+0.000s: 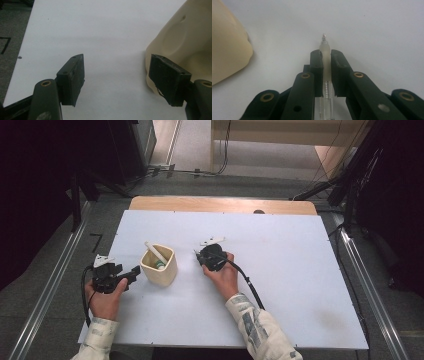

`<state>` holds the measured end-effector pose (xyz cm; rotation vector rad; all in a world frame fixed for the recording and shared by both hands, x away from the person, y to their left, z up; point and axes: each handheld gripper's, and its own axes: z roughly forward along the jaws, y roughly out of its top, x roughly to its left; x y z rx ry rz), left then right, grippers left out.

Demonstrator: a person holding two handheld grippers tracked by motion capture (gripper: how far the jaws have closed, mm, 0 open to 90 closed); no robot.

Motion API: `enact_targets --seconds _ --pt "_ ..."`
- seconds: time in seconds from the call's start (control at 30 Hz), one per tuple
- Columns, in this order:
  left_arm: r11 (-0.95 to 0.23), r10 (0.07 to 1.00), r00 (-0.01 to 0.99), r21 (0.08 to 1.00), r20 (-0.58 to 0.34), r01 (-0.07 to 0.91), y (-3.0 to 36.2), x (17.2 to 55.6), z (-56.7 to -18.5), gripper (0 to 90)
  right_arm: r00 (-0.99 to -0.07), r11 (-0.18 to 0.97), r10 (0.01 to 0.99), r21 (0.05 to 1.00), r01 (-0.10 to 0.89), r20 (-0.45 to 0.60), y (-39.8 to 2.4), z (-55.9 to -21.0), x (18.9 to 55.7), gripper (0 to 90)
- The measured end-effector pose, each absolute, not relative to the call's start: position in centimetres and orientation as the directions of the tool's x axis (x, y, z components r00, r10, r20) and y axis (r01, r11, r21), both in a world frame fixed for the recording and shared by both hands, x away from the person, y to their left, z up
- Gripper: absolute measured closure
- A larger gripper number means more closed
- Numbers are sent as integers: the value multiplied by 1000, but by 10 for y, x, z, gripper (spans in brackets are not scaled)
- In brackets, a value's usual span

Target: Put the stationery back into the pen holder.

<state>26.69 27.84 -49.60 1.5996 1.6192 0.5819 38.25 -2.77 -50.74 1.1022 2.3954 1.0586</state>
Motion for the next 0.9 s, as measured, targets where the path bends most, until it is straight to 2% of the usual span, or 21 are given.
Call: enact_targets --seconds 0.9 --pt "107 976 85 776 -202 622 278 267 -496 300 -691 393 721 784 480 62 -29 -472 373 789"
